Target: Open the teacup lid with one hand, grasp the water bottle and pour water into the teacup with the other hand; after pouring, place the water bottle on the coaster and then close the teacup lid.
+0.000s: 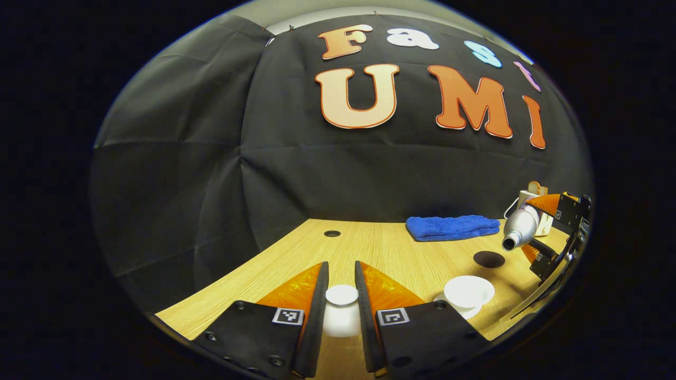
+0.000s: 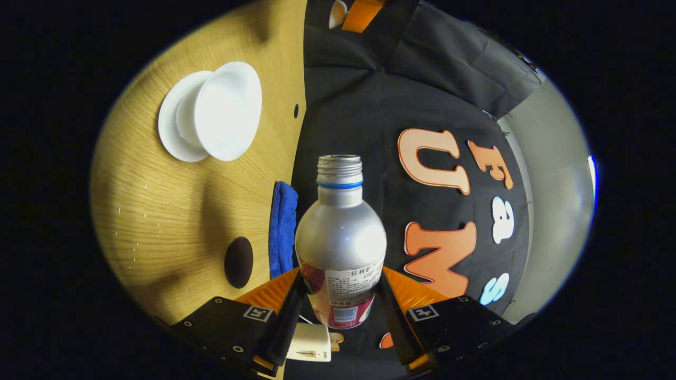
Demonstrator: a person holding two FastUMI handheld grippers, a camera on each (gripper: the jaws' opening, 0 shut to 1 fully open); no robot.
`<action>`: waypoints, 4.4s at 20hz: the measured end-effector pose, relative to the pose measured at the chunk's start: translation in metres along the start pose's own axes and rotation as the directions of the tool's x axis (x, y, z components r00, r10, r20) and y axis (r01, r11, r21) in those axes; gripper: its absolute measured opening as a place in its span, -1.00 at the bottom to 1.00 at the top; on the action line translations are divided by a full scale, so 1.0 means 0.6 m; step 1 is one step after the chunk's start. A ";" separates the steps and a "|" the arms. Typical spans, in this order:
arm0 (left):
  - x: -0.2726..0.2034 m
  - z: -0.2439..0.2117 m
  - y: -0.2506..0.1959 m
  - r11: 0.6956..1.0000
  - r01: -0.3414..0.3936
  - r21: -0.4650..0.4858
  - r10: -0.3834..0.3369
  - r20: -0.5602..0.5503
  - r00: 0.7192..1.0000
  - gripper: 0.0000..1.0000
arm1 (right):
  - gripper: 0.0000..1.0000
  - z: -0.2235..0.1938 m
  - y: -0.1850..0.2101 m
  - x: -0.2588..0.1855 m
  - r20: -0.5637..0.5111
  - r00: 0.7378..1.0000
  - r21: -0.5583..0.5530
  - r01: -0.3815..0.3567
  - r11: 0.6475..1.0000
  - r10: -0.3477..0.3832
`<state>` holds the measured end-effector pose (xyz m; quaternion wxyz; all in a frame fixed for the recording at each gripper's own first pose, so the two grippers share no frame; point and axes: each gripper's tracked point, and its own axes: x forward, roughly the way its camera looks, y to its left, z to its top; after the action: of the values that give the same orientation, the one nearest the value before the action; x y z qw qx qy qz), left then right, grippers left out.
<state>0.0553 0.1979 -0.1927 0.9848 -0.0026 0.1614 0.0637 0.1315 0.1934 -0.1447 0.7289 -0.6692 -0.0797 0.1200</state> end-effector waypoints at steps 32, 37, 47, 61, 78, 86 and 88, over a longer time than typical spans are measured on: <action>0.009 -0.003 0.016 1.000 -0.002 0.011 0.002 0.003 1.000 -0.27 | 0.55 0.029 -0.143 0.055 0.167 0.963 -0.289 0.253 0.923 -0.212; 0.014 -0.004 0.014 1.000 0.003 0.014 -0.003 0.001 1.000 -0.27 | 0.55 0.037 -0.152 0.051 0.214 0.941 -0.330 0.323 0.887 -0.263; 0.017 -0.009 0.007 0.999 0.002 0.034 -0.002 -0.005 1.000 -0.27 | 0.55 0.083 -0.128 0.032 0.326 0.898 -0.362 0.408 0.838 -0.296; 0.021 0.022 -0.062 0.997 0.078 0.021 -0.079 0.040 0.996 -0.27 | 0.55 0.060 -0.070 0.052 0.225 0.961 0.079 0.149 0.986 -0.163; -0.015 0.080 -0.200 0.976 0.209 0.056 -0.214 0.110 0.971 -0.27 | 0.57 -0.003 -0.054 0.105 0.054 0.998 0.827 -0.033 0.561 -0.020; -0.025 0.077 -0.259 0.967 0.244 0.076 -0.251 0.106 0.962 -0.27 | 0.56 -0.017 -0.016 0.123 0.066 0.995 0.967 -0.084 0.239 0.081; -0.027 0.073 -0.273 0.964 0.256 0.077 -0.263 0.099 0.960 -0.27 | 0.57 -0.017 0.001 0.130 0.072 0.991 0.981 -0.091 0.169 0.116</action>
<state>0.0749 0.0346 -0.1485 0.9916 0.0108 0.1079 -0.0711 0.2088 0.2057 -0.1499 0.9789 -0.0510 0.0684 0.1858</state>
